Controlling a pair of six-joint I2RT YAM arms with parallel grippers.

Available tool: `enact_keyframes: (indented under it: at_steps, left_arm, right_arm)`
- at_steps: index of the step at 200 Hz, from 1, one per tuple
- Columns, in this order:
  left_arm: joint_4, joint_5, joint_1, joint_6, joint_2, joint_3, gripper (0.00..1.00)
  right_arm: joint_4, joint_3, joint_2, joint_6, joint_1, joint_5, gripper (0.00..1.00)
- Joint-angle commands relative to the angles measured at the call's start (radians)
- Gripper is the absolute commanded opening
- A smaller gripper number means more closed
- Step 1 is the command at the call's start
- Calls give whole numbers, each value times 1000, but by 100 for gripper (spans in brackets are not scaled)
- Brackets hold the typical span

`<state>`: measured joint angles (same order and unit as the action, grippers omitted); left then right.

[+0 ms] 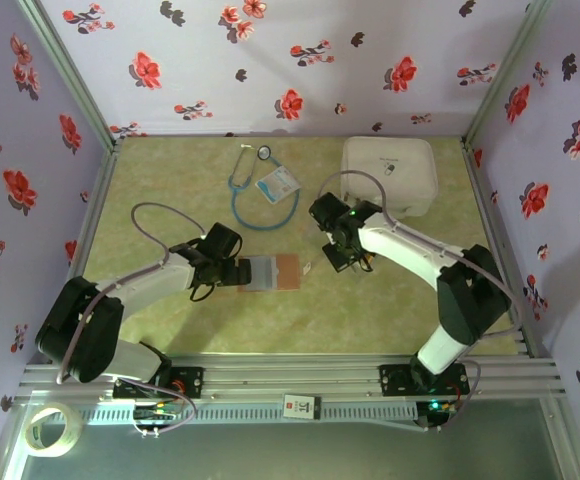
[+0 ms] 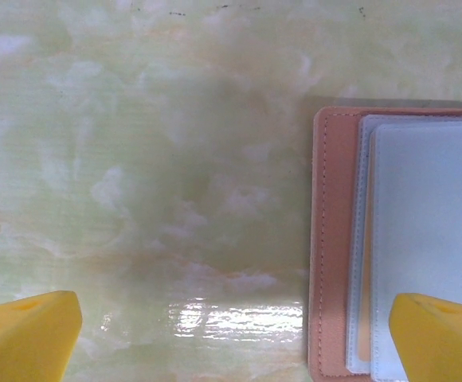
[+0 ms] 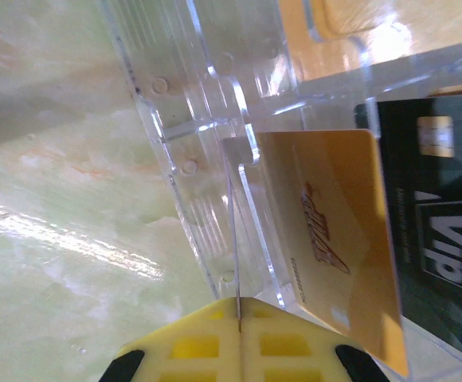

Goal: Put the credit cards into the card holder
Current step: Pick up the credit card from the storage box, then insert the credit card into the card slot.

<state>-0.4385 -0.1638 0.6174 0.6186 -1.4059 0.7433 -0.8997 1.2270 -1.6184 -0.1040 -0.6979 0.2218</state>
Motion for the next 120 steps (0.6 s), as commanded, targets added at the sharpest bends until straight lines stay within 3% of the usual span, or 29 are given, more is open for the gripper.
enact_keyframes:
  at_steps: [1, 36, 75, 95, 120]
  left_arm:
    - [-44, -9, 7, -29, 30, 31, 100]
    - [-60, -8, 7, -49, 42, 36, 100]
    - [-61, -20, 27, -64, 41, 31, 100]
    - [-66, -47, 53, -72, 31, 33, 100]
    - [-55, -65, 78, -79, 9, 34, 100]
  right_arm:
    - [-52, 50, 68, -19, -14, -40, 0]
    - [119, 9, 133, -164, -41, -206, 0]
    - [625, -218, 169, -464, -61, -452, 0]
    - [830, -311, 149, -569, -78, -498, 0]
    - [948, -372, 109, -630, -95, -506, 0]
